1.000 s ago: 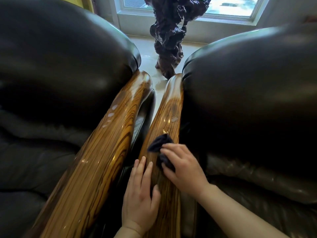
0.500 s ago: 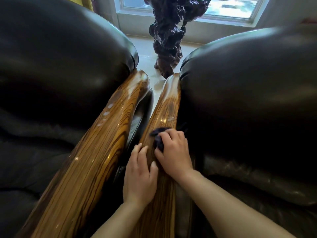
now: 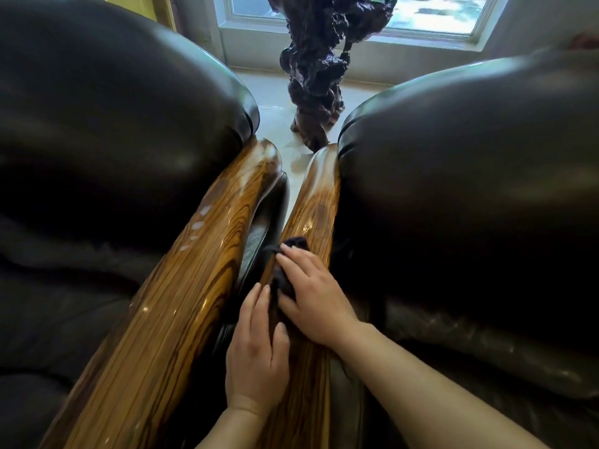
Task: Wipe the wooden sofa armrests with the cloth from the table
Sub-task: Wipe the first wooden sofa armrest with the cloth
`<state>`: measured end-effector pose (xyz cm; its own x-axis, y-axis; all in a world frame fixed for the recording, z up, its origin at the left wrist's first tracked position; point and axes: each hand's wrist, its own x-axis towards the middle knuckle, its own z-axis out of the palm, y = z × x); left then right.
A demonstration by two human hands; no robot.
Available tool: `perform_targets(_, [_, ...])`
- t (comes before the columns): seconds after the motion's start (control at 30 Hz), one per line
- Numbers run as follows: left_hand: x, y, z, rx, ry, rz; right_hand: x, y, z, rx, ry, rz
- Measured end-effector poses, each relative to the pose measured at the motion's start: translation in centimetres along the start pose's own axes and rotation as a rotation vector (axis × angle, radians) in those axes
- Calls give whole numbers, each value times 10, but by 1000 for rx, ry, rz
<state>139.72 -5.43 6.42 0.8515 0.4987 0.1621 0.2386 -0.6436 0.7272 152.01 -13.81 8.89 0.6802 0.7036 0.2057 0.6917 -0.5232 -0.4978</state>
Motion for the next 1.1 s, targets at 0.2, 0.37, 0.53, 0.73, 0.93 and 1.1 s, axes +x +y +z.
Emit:
perform_targets(0.2, [0,0,0,15,-9,18,-19,-1,4,12,121,-89])
perform_targets(0.37, [2,-1,2,42,-20,5,45,10,-29,439,325,315])
perform_targets(0.53, [2,-1,2,51,-36,-16,36,16,-18,-1,61,138])
perform_targets(0.73, [3,-1,4,134,-82,0,49,41,-13,-214,86,125])
perform_targets(0.93, [5,2,6,372,-182,88,12,23,-6,-84,119,113])
perform_targets(1.1, [6,0,6,297,-157,72,11,45,-26,-49,154,88])
